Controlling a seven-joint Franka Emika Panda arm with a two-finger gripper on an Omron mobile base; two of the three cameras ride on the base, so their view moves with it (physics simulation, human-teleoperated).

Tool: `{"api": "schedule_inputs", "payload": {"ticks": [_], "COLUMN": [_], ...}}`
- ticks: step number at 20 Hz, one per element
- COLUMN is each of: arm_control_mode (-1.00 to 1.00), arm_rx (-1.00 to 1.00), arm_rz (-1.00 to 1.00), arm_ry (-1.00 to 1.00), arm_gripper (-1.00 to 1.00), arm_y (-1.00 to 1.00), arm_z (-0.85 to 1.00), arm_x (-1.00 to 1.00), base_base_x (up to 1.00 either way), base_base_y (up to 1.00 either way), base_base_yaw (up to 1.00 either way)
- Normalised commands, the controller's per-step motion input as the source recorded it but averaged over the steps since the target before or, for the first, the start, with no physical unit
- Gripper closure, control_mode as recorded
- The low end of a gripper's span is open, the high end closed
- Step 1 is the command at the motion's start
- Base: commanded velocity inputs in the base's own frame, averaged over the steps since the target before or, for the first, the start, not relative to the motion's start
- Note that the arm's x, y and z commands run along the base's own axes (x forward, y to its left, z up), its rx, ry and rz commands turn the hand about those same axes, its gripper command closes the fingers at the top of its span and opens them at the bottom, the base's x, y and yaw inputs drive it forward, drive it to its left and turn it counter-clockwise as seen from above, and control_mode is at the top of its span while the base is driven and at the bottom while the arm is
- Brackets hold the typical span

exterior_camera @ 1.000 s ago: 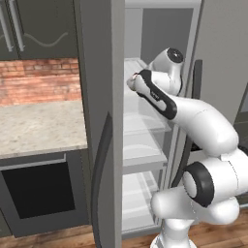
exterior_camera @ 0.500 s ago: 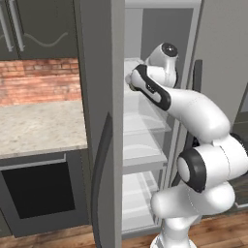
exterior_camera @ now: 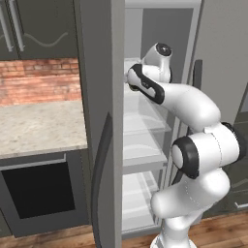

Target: Retrieve the sausage and cheese from the fridge and place them on the cutting board on the counter.

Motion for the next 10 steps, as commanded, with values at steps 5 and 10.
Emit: {"api": "schedule_inputs", "payload": {"ticks": [5, 10], "arm_control_mode": [-1.00, -1.00], "arm_rx": [0.00, 0.00], "arm_rz": [0.00, 0.00], "arm_ry": [0.00, 0.00], "arm_gripper": [-1.00, -1.00], "arm_y": [0.00, 0.00], "arm_z": [-0.12, -0.03], "arm_x": [0.09, 0.00], "base_base_x": [0.00, 0.00], "base_base_y": [0.00, 0.00], "base_base_yaw": [0.00, 0.00]}}
